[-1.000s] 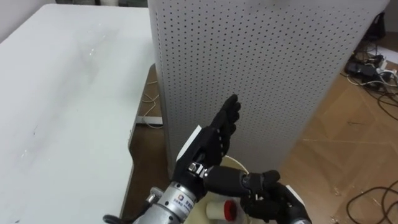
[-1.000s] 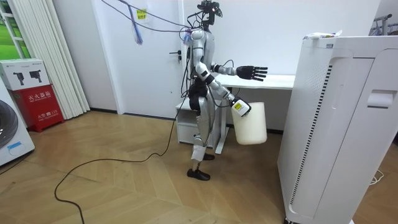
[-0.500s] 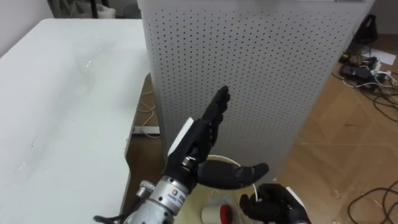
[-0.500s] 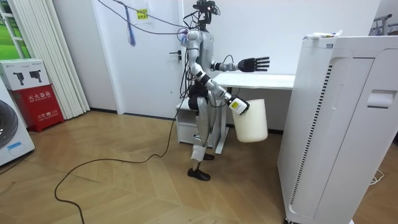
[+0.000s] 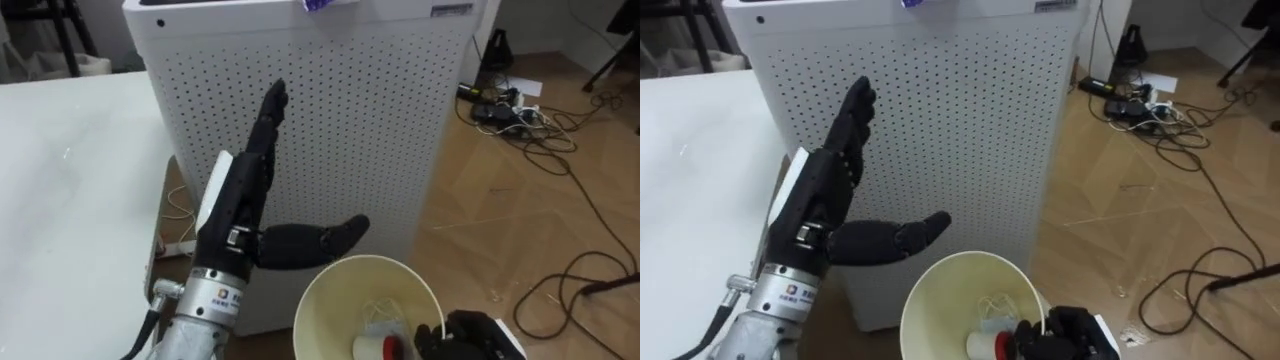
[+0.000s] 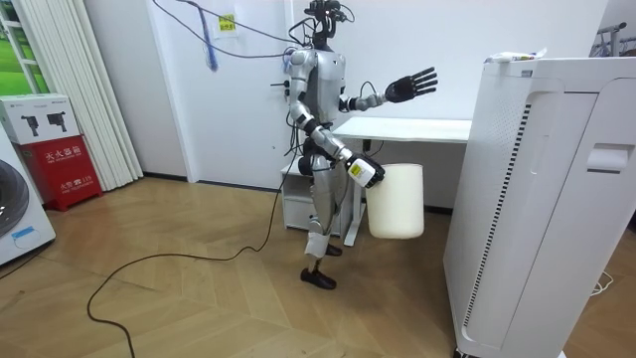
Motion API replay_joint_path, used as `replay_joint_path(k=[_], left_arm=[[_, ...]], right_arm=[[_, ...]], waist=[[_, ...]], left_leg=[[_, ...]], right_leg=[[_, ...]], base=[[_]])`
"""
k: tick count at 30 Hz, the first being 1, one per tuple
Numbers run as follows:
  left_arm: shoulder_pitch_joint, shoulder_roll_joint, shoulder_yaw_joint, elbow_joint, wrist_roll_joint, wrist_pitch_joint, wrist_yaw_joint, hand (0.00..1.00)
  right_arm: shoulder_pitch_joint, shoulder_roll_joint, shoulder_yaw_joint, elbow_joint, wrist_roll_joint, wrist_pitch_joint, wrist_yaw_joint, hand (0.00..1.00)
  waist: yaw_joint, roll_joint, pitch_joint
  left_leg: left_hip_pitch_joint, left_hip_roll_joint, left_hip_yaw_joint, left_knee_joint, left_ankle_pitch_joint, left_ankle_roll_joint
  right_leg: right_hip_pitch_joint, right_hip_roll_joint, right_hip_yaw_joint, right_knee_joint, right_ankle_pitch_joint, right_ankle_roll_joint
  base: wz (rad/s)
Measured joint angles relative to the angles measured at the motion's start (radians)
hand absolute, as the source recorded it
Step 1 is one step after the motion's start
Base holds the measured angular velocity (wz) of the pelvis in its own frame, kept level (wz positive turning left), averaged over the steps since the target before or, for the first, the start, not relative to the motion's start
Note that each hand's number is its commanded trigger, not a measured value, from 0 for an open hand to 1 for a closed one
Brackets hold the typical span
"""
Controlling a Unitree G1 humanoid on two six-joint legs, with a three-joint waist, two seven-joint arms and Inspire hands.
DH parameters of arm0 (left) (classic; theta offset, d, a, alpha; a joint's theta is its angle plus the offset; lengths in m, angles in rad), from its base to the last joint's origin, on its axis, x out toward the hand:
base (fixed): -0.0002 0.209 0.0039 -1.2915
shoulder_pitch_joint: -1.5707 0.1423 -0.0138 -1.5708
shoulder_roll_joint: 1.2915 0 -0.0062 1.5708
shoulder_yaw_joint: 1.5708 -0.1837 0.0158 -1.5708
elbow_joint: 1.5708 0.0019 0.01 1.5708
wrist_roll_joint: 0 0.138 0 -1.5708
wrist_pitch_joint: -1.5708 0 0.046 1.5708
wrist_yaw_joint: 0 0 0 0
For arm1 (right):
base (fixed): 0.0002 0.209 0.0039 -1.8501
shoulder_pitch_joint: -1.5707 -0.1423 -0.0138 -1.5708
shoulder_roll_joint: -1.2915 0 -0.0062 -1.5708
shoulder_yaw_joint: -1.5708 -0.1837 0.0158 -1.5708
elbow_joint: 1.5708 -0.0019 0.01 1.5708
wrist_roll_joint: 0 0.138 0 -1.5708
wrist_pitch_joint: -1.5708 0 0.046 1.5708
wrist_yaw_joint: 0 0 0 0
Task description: Pick garbage
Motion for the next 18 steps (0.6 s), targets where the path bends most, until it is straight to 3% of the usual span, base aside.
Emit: replay_joint_path(k=[6, 7, 10, 12, 17, 18], left_arm=[[0.0, -0.003, 0.063, -0.005, 0.003, -0.002, 0.064, 0.0], [0.0, -0.005, 0.079, -0.009, 0.002, -0.002, 0.066, 0.0], [0.001, -0.005, 0.096, -0.026, 0.004, -0.003, 0.08, 0.0], [0.001, -0.004, 0.103, -0.031, 0.016, -0.011, 0.088, 0.0], [0.0, 0.0, 0.102, -0.046, 0.066, -0.015, 0.118, 0.0], [0.0, 0.005, 0.105, -0.051, 0.082, -0.015, 0.128, 0.0]], right_arm=[[-0.001, 0.005, 0.007, 0.001, 0.023, 0.0, 0.015, 1.0], [0.0, 0.009, 0.007, 0.001, 0.021, 0.0, 0.019, 1.0], [0.0, 0.011, 0.006, 0.001, 0.015, 0.0, 0.029, 1.0], [0.001, 0.012, 0.007, 0.001, -0.005, 0.0, 0.034, 1.0], [0.002, 0.007, 0.007, 0.0, -0.003, 0.0, 0.05, 1.0], [0.003, 0.007, 0.007, 0.001, -0.005, 0.0, 0.055, 1.0]], waist=[[0.031, -0.005, 0.0033], [0.036, -0.007, 0.0048], [0.035, -0.014, 0.0074], [0.036, -0.015, 0.0085], [0.041, -0.023, 0.0118], [0.047, -0.023, 0.0121]], left_leg=[[0.04, 0.0, 0.088, 0.0, -0.023, 0.005], [0.045, -0.002, 0.085, -0.002, -0.031, 0.007], [0.052, -0.005, 0.081, -0.019, -0.035, 0.009], [0.061, -0.001, 0.078, -0.023, -0.035, 0.009], [0.062, 0.02, 0.079, -0.006, -0.044, -0.003], [0.058, 0.03, 0.082, 0.021, -0.056, -0.011]], right_leg=[[-0.037, -0.001, -0.01, 0.045, 0.003, -0.005], [-0.044, -0.007, -0.035, 0.052, 0.005, -0.007], [-0.047, -0.005, -0.044, 0.041, 0.018, -0.008], [-0.039, -0.005, -0.076, 0.026, 0.033, -0.013], [-0.036, 0.001, -0.131, 0.02, 0.031, -0.026], [-0.036, 0.002, -0.166, 0.027, 0.024, -0.038]], base=[[-0.6], [-0.66], [-0.37], [-0.28], [-0.07], [-0.22]])
